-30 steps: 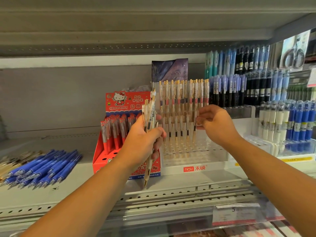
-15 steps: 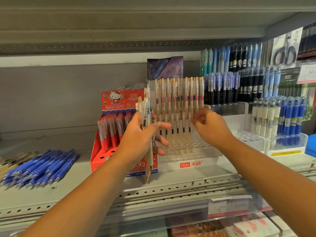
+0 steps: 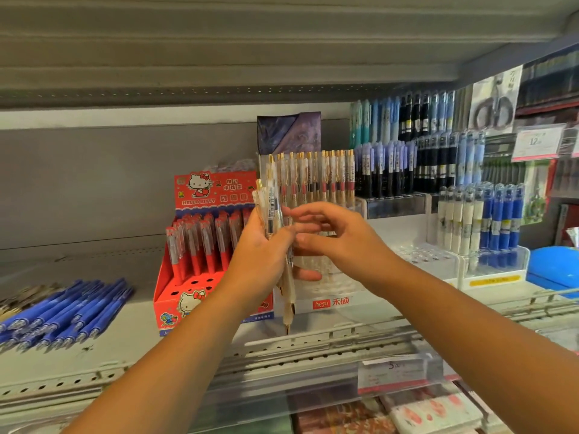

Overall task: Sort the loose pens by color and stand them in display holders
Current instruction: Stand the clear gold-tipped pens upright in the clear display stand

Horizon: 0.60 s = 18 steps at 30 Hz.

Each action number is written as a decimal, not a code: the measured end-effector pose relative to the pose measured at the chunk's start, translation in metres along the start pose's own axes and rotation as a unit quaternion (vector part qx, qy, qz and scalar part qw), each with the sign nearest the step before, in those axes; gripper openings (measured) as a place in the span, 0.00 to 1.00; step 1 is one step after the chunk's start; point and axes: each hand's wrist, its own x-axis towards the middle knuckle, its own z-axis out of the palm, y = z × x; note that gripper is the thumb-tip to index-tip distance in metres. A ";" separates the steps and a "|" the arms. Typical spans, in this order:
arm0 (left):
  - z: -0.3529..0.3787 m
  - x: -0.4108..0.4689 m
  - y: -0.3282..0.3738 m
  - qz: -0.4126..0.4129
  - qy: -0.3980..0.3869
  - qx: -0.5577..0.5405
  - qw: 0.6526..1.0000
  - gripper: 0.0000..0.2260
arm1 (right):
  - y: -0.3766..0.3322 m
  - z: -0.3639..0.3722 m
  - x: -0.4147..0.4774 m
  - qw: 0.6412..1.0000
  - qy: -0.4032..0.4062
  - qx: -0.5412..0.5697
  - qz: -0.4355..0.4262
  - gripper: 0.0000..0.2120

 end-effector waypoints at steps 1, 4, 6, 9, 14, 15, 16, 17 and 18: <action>0.004 0.000 -0.001 -0.002 -0.001 -0.004 1.000 0.15 | 0.000 -0.003 0.000 1.000 -0.005 0.024 0.014 0.15; 0.014 0.001 -0.003 -0.004 0.008 -0.005 1.000 0.14 | 0.002 -0.012 0.000 1.000 -0.008 0.006 0.028 0.15; 0.022 0.003 -0.005 -0.003 0.017 0.001 1.000 0.14 | 0.002 -0.016 -0.002 1.000 -0.015 -0.019 0.017 0.17; 0.033 0.005 -0.007 0.003 0.035 0.023 0.999 0.15 | 0.006 -0.023 -0.003 1.000 -0.010 0.017 0.018 0.16; 0.046 0.009 -0.011 0.019 0.057 0.049 0.997 0.09 | 0.016 -0.042 -0.001 0.993 0.008 0.105 0.045 0.10; 0.047 0.010 -0.012 0.013 0.063 0.019 0.998 0.08 | 0.019 -0.046 0.001 0.990 0.023 0.128 0.050 0.10; 0.046 0.010 -0.013 0.009 0.073 -0.001 0.997 0.08 | 0.022 -0.051 0.002 0.985 0.041 0.157 0.059 0.10; 0.046 0.010 -0.014 0.008 0.088 -0.002 0.996 0.07 | 0.025 -0.056 0.004 0.977 0.059 0.194 0.069 0.10; 0.044 0.009 -0.015 0.007 0.106 0.009 0.994 0.06 | 0.028 -0.062 0.006 0.967 0.076 0.231 0.080 0.10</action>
